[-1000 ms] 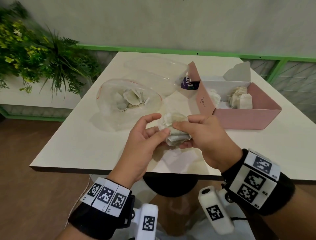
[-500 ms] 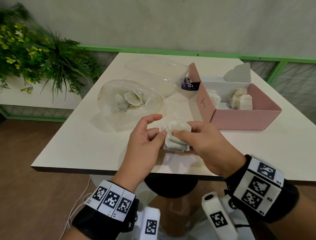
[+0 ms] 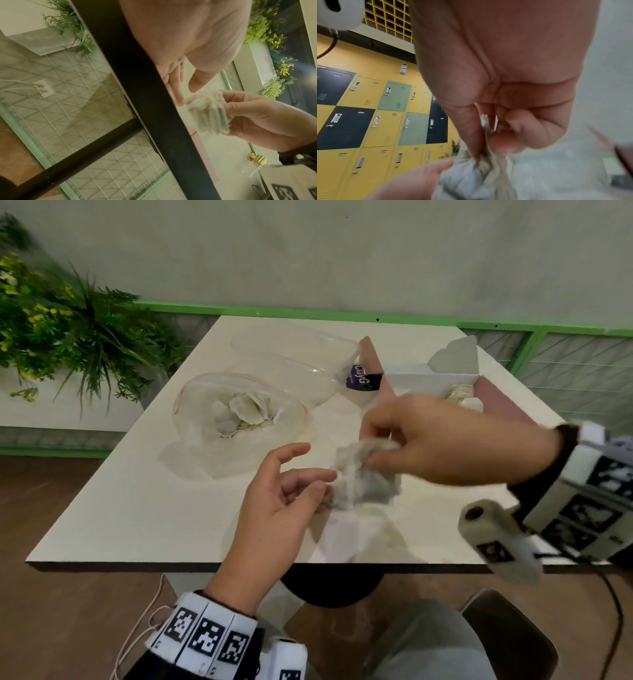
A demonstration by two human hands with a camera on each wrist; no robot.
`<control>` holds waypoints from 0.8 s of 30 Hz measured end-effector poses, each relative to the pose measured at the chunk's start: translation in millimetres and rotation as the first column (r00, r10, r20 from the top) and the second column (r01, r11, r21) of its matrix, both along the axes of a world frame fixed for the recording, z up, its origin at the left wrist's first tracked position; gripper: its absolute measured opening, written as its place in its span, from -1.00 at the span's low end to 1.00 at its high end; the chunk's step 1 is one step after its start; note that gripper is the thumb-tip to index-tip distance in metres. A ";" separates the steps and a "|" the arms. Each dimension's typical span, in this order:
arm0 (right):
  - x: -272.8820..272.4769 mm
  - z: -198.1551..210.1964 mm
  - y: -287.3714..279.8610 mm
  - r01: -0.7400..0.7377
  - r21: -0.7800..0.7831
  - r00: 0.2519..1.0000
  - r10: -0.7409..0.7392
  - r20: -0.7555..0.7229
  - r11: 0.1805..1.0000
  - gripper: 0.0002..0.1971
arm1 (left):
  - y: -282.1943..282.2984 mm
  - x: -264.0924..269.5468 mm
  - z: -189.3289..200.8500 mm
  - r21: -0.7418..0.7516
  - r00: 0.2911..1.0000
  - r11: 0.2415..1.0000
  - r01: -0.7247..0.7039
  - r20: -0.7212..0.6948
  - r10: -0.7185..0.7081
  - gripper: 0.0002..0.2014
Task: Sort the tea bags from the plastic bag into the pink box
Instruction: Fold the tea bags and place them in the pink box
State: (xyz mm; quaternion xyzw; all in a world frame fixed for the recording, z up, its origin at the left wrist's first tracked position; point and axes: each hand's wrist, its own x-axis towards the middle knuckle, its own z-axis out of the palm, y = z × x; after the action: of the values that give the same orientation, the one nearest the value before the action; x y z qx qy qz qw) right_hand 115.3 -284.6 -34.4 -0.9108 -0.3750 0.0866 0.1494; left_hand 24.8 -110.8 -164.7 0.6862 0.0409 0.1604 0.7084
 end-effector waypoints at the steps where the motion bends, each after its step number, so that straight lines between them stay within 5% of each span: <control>1: 8.0 15.2 -5.6 0.027 0.017 0.999 -0.028 0.042 0.999 -0.91 | 0.9 1.0 -0.9 -0.016 1.000 1.000 -0.013 0.011 0.013 -0.62; 8: 93.7 76.4 -44.0 0.272 0.211 0.934 -0.310 0.178 0.939 -0.93 | 2.8 5.9 -8.7 -0.055 0.998 0.997 -0.049 0.048 0.051 -0.77; 12: 135.4 52.3 -51.6 0.354 0.021 0.933 -0.355 0.062 0.935 -0.89 | 2.0 7.1 -9.1 -0.017 0.996 0.998 -0.060 0.069 0.061 -0.76; 15: 150.5 27.8 -46.5 0.262 -0.244 0.951 -0.292 -0.099 0.934 -0.84 | 1.3 8.6 -9.7 -0.006 0.996 0.998 -0.064 0.059 0.064 -0.67; 18: 151.4 10.9 -33.9 0.195 -0.341 0.924 -0.288 -0.249 0.920 -0.84 | 2.4 10.5 -11.0 0.006 0.996 0.997 -0.071 0.058 0.071 -0.63; 24: 158.8 -11.6 -18.2 0.204 -0.396 0.940 -0.292 -0.177 0.895 -0.88 | 4.0 11.8 -11.3 -0.020 0.994 0.996 -0.090 0.067 0.091 -0.62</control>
State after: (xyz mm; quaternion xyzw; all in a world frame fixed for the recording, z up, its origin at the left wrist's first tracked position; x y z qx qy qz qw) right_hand 274.1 -302.8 -46.0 -0.9466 -0.2117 0.2419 0.0268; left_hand 36.7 -106.7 -176.0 0.6718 0.0492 0.2152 0.7070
